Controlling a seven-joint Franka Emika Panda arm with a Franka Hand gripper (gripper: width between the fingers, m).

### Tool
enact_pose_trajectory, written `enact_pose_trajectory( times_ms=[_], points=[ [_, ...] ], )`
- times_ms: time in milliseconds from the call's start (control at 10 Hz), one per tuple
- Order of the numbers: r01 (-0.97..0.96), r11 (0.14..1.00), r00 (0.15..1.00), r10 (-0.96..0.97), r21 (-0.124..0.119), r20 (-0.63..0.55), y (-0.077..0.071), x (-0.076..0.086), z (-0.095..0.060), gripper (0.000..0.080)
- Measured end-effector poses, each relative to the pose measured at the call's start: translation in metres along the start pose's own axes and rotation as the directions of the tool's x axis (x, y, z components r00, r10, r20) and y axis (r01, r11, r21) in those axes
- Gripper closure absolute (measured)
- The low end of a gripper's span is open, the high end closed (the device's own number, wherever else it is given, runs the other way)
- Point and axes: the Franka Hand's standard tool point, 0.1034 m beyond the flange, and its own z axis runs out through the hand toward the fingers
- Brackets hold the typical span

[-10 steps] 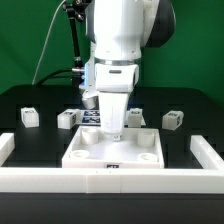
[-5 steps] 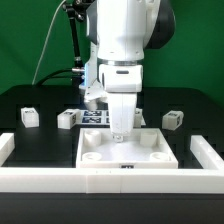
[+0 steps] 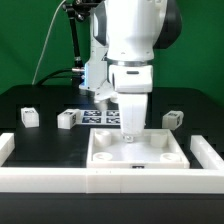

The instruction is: Assemble one leg

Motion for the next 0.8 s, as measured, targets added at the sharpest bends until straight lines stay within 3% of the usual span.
enact_pose_trajectory(
  times_ms=[400,600,800],
  points=[
    [0.025,1.0,1.0,-0.026,-0.015,-0.018,0.016,0.028,0.0,0.0742],
    [0.016,1.0,1.0,-0.015,0.011,-0.013,0.017,0.032,0.002,0.0742],
    [0.015,1.0,1.0,-0.015,0.014,-0.012,0.017,0.032,0.002,0.0742]
  ],
)
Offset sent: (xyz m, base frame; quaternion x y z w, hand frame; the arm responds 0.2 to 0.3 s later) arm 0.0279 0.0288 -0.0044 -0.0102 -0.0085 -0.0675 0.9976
